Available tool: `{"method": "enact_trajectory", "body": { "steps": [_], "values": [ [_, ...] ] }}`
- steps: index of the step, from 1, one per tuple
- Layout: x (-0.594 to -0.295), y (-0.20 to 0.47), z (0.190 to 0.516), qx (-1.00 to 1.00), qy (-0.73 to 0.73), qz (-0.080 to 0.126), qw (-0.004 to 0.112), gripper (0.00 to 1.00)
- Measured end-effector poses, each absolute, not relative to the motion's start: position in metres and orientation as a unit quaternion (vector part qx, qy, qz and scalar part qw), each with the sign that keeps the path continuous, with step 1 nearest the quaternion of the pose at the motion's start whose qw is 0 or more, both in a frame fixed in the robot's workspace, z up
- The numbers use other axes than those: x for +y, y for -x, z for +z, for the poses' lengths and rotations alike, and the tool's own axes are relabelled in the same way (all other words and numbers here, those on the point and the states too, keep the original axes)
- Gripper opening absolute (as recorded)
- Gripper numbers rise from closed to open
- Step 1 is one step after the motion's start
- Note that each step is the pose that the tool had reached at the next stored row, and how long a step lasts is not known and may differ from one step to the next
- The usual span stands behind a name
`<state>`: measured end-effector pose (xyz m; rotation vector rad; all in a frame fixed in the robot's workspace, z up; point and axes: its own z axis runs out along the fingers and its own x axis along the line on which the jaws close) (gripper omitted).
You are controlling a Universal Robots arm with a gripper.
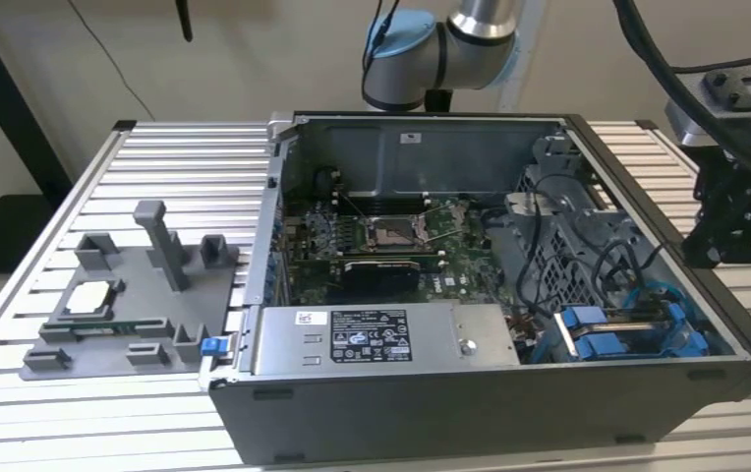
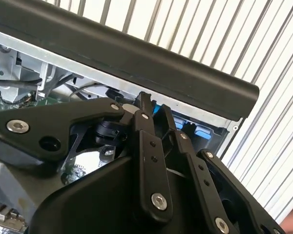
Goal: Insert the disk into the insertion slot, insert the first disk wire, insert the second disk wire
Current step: 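Insert the first disk wire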
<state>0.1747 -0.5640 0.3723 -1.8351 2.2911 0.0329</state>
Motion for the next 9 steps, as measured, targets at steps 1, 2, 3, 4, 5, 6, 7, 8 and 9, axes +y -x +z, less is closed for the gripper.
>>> {"method": "enact_trajectory", "body": {
  "steps": [1,2,3,4,5,6,7,8,9],
  "values": [
    [-0.5641,-0.1747,0.3723,0.776,0.622,0.011,0.103,0.00],
    [-0.5641,-0.1747,0.3723,0.776,0.622,0.011,0.103,0.00],
    [-0.5640,-0.1747,0.3723,0.776,0.622,0.011,0.103,0.00],
    [-0.5641,-0.1747,0.3723,0.776,0.622,0.011,0.103,0.00],
    [-0.5640,-0.1747,0.3723,0.776,0.622,0.011,0.103,0.00],
    [-0.5640,-0.1747,0.3723,0.776,0.622,0.011,0.103,0.00],
    [-0.5640,-0.1747,0.3723,0.777,0.622,0.011,0.103,0.00],
    [-0.5640,-0.1747,0.3723,0.777,0.622,0.011,0.103,0.00],
    [-0.5640,-0.1747,0.3723,0.777,0.622,0.011,0.103,0.00]
  ]
}}
